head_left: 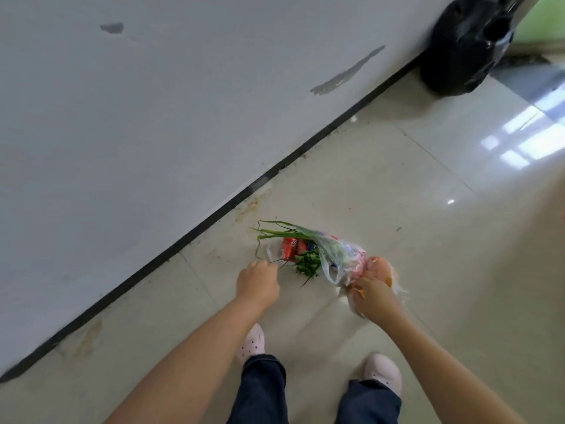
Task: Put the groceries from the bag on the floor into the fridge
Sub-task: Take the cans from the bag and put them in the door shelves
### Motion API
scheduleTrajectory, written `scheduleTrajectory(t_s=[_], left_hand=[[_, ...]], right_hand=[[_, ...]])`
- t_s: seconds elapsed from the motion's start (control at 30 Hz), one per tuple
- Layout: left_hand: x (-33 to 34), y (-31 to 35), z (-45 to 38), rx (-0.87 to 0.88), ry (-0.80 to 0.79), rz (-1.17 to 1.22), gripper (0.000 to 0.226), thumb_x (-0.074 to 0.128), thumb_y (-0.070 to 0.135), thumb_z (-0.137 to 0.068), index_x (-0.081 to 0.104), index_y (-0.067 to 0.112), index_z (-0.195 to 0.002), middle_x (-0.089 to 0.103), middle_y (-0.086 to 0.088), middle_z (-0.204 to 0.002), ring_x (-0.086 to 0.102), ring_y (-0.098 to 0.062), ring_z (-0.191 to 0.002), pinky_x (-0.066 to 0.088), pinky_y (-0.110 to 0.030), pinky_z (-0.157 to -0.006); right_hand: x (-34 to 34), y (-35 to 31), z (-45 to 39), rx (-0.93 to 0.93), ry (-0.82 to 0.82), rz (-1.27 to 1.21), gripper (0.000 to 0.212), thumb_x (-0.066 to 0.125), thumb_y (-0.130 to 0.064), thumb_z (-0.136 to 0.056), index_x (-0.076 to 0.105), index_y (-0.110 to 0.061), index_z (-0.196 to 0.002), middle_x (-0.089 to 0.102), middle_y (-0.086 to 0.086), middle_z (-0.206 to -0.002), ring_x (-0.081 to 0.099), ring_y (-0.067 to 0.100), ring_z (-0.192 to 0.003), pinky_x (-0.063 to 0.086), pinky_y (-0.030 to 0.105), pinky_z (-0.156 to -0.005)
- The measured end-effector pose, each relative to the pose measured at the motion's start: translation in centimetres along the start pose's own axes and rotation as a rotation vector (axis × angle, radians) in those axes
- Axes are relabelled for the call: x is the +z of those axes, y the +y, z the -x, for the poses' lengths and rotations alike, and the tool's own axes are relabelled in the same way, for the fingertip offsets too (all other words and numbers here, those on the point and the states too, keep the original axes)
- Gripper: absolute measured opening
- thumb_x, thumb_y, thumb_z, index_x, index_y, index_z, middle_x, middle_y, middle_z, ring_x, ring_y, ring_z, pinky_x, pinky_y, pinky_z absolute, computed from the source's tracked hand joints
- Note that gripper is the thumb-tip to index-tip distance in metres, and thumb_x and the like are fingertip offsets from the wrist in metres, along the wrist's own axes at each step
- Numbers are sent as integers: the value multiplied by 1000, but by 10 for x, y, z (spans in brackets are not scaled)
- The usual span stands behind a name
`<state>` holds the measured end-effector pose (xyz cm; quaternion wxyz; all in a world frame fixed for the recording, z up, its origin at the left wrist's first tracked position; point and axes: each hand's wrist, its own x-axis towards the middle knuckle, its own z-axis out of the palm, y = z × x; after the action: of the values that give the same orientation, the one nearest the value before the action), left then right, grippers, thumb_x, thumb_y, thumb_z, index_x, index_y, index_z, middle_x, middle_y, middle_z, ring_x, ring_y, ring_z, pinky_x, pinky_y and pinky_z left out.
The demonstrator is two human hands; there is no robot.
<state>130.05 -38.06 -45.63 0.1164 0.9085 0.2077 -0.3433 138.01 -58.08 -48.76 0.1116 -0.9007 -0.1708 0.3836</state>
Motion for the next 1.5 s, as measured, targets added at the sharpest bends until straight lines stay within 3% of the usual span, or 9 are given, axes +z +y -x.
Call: scheduleTrajectory(t_s=[0.2, 0.37, 0.67, 0.8, 0.87, 0.93, 1.03, 1.17, 1.5], left_hand=[[43, -43, -92, 55, -13, -17, 31, 36, 15, -97, 50, 8, -124, 53, -8, -128, 47, -24, -120, 42, -32, -92], [130, -61, -182, 58, -1, 35, 34, 34, 15, -98, 47, 12, -129, 53, -6, -128, 47, -22, -119, 43, -31, -89], [284, -65, -355, 47, 111, 311, 31, 36, 16, -98, 56, 7, -120, 59, -12, -118, 57, -28, -108, 47, -34, -86], [311, -58, -417, 75, 207, 393, 34, 41, 22, -97, 50, 8, -127, 58, -13, -124, 55, -28, -114, 45, -35, -94], [320, -52, -438, 59, 210, 364, 46, 45, 30, -96, 41, 6, -135, 54, -16, -129, 53, -30, -119, 44, -37, -95], [326, -44, -450, -7, 184, 322, 64, 49, 38, -93, 27, 3, -142, 48, -17, -135, 50, -31, -123, 44, -39, -96], [325, -35, -455, -110, 132, 384, 83, 57, 46, -87, 16, 5, -146, 43, -16, -140, 45, -32, -128, 41, -41, -101], [320, -36, -456, -133, 90, 545, 85, 71, 42, -77, 25, 8, -140, 45, -16, -136, 47, -32, -127, 41, -40, -101], [340, -84, -392, 388, 247, 475, 81, 79, 22, -65, 40, 15, -135, 44, -4, -133, 50, -20, -119, 39, -20, -94]], right_hand=[[75, -21, -73, 16, 13, 75, 33, 40, -20, -94, 57, -11, -120, 60, 5, -122, 52, 23, -115, 43, 30, -92], [152, -11, -168, -83, 103, 139, 21, 50, -10, -83, 70, -5, -86, 69, 10, -86, 64, 31, -88, 50, 36, -76], [276, 3, -337, -206, 109, 559, 47, 33, -17, -94, 30, -3, -140, 27, 16, -150, 23, 31, -139, 14, 41, -116], [298, 22, -370, -301, 160, 644, 21, 66, -23, -70, 70, -12, -88, 70, 10, -89, 61, 22, -90, 44, 35, -93], [303, 32, -370, -337, 145, 716, 21, 80, -27, -29, 62, -21, -39, 59, -6, -42, 58, 15, -49, 52, 24, -63], [310, 49, -370, -360, 184, 728, 26, 80, -28, -25, 56, -20, -30, 50, -9, -33, 54, 12, -41, 50, 21, -51], [303, 45, -352, -361, 136, 745, 24, 83, -32, -45, 62, -20, -40, 58, -5, -42, 60, 16, -47, 47, 22, -46], [287, 42, -339, -185, 101, 613, 28, 36, -17, -97, 62, -10, -107, 62, 6, -111, 58, 27, -103, 48, 33, -80], [296, 33, -367, 367, 314, -149, 57, 47, -49, -90, 42, 0, -119, 58, 16, -112, 57, 30, -103, 41, 31, -71]])
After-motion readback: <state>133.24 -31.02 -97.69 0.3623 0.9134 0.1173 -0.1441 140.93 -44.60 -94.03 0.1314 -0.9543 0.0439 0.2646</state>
